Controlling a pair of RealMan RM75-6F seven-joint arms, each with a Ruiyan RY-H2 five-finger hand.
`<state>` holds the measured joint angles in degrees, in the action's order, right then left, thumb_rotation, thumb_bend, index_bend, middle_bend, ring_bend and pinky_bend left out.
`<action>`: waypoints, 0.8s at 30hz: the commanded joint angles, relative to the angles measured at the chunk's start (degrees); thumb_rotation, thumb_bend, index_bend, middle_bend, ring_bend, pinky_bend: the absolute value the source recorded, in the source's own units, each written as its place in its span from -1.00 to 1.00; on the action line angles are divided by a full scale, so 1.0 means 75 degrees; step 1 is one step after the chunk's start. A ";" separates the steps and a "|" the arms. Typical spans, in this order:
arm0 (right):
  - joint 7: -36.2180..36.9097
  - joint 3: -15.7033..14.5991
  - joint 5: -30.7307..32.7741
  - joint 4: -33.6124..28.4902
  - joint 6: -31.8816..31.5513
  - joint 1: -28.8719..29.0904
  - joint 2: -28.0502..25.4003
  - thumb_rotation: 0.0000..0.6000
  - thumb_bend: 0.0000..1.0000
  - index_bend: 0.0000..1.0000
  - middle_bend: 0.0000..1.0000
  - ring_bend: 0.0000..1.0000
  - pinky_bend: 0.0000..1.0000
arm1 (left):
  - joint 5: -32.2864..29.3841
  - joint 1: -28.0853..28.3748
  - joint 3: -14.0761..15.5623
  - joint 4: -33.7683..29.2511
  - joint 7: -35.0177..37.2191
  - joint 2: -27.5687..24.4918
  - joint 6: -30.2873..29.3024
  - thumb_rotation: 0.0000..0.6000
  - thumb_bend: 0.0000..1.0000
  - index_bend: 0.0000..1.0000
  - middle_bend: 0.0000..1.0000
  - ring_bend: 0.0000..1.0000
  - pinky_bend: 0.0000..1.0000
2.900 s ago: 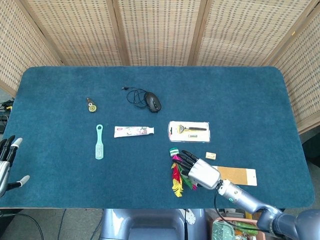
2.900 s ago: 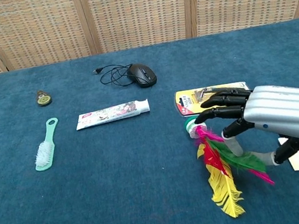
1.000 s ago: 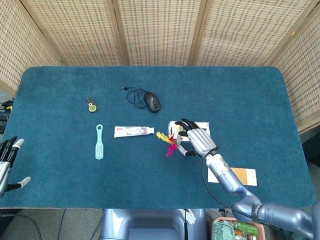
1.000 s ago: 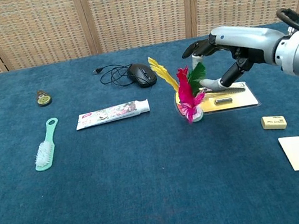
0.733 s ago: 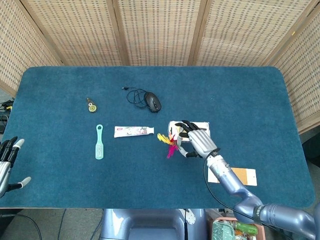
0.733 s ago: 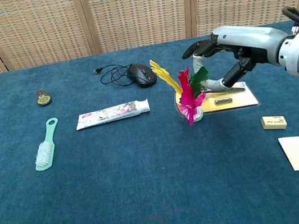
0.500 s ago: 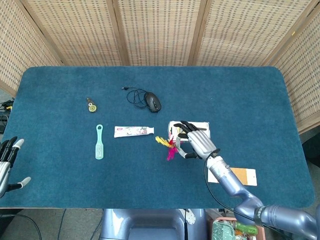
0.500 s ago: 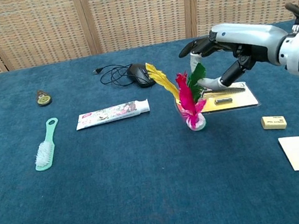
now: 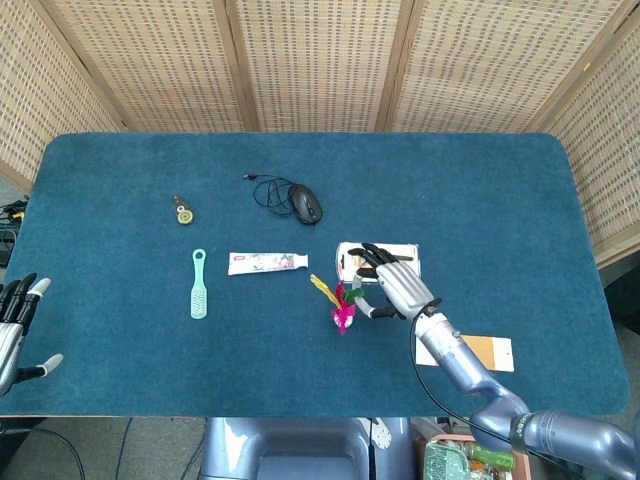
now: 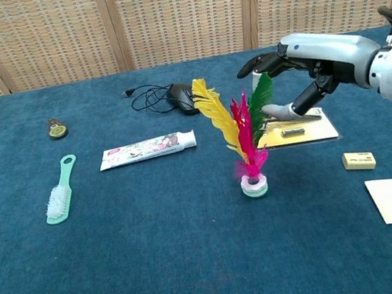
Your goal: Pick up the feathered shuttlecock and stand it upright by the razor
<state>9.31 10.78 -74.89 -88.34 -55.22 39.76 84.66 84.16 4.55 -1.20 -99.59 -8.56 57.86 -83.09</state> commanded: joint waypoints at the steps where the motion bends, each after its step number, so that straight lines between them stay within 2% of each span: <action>1: 0.0090 -0.0162 -0.0188 0.0037 0.0165 0.0015 -0.0107 1.00 -0.63 -0.67 -0.79 -1.00 -0.81 | -0.0003 0.0001 0.0001 -0.0004 -0.0006 0.0003 0.0002 1.00 -1.00 -1.00 -1.00 -1.00 -1.00; 5: 0.0428 -0.0150 -0.0433 -0.0037 -0.0015 -0.0052 -0.0199 1.00 -0.72 -0.88 -0.86 -1.00 -0.81 | 0.0017 0.0001 0.0013 -0.0024 -0.0012 -0.0002 0.0002 1.00 -1.00 -1.00 -1.00 -1.00 -1.00; 12: 0.0810 -0.0214 -0.0979 -0.0568 -0.0755 -0.0435 -0.0797 1.00 -0.91 -0.96 -0.97 -1.00 -0.82 | 0.0085 -0.0058 0.0022 -0.0035 0.0116 -0.0059 -0.0123 1.00 -1.00 -1.00 -1.00 -1.00 -1.00; 16: 0.0886 -0.0432 -0.1405 -0.1016 -0.1425 -0.0902 -0.1458 1.00 -1.00 -0.98 -1.00 -1.00 -0.95 | 0.0199 -0.0105 0.0060 -0.0037 0.0163 -0.0078 -0.0221 1.00 -1.00 -1.00 -1.00 -1.00 -1.00; 19: 0.0442 -0.0656 -0.1759 -0.1058 -0.2049 -0.1324 -0.1929 1.00 -1.00 -1.00 -1.00 -1.00 -1.00 | 0.0252 -0.0145 0.0063 -0.0026 0.0145 -0.0066 -0.0322 1.00 -1.00 -1.00 -1.00 -1.00 -1.00; 24: -0.0929 -0.1200 -0.2194 -0.1089 -0.3333 -0.2348 -0.2435 1.00 -1.00 -1.00 -1.00 -1.00 -1.00 | 0.0367 -0.0203 0.0073 0.0026 0.0101 -0.0015 -0.0480 1.00 -1.00 -1.00 -1.00 -1.00 -1.00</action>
<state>8.06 4.83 -88.79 -95.64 -74.99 27.29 69.37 86.76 3.12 -0.69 -99.48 -7.74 57.67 -86.54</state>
